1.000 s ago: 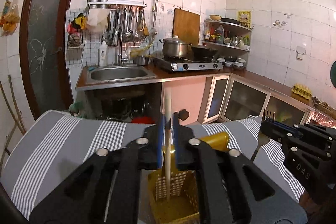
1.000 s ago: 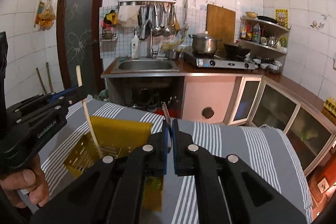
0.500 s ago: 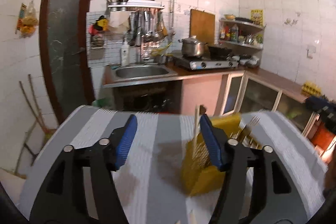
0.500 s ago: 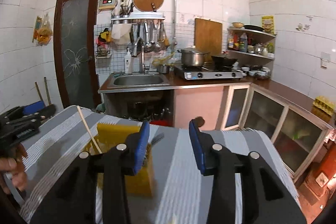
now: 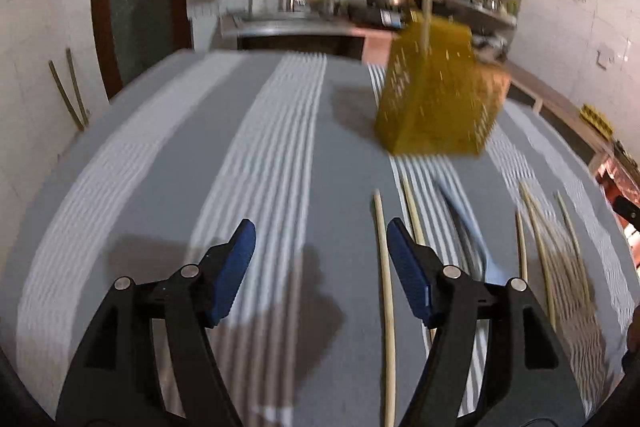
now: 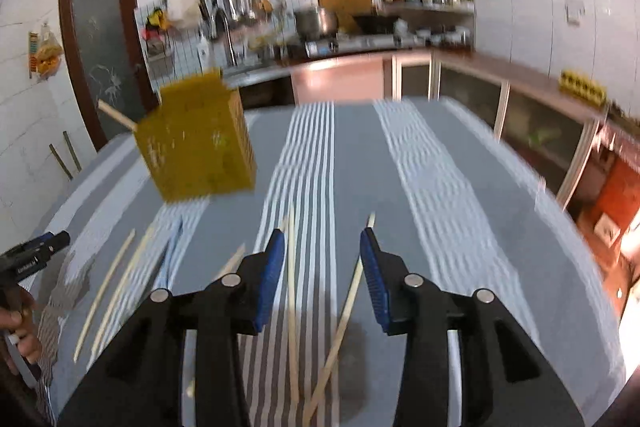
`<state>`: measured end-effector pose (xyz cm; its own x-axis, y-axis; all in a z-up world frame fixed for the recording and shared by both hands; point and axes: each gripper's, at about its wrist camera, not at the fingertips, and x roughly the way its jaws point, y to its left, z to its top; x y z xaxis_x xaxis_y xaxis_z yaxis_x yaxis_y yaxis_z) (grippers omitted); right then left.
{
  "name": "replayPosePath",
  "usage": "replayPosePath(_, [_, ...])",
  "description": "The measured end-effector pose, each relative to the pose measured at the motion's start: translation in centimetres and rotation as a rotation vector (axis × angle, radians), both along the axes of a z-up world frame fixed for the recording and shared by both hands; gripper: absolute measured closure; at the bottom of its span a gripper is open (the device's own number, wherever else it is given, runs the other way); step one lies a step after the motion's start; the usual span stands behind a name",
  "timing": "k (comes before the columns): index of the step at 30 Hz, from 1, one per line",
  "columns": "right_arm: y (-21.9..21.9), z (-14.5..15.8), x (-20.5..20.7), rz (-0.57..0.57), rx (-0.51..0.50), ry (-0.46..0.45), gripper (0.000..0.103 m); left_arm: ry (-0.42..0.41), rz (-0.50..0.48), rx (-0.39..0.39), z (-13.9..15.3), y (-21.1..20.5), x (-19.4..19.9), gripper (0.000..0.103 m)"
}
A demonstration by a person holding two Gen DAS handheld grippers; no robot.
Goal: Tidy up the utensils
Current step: 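Move both tools back down to the utensils on the cloth, then grasp the light-blue spoon with the right tool while the left tool grasps another chopstick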
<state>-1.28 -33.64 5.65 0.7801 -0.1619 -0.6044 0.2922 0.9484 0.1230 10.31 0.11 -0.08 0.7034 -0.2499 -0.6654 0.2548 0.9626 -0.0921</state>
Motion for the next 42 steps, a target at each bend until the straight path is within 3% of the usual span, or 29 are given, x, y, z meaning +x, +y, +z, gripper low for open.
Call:
replayPosePath(8, [3.9, -1.7, 1.6, 0.084, 0.003, 0.055, 0.064, 0.044, -0.044, 0.042, -2.1, -2.2, -0.5, 0.036])
replayPosePath(16, [9.5, -3.4, 5.3, 0.207, 0.001, 0.136, 0.064, 0.155, -0.103, 0.076, -4.1, -4.1, 1.6, 0.037])
replayPosePath(22, [12.3, -5.0, 8.1, 0.257, -0.013, 0.218, 0.064, 0.161, -0.121, 0.145, -4.5, -4.9, 3.5, 0.037])
replayPosePath(30, [14.3, -6.0, 11.6, 0.285, -0.037, 0.296, 0.064, 0.170, -0.133, 0.153, -4.6, -4.8, 6.2, 0.037])
replayPosePath(36, [14.4, -5.9, 14.3, 0.247, -0.057, 0.321, 0.070, 0.169, -0.136, 0.147, -4.6, -4.9, 8.4, 0.050])
replayPosePath(42, [13.4, -5.5, 16.9, 0.221, -0.004, 0.333, 0.074, 0.176, -0.145, 0.135, -4.4, -4.8, 9.9, 0.060])
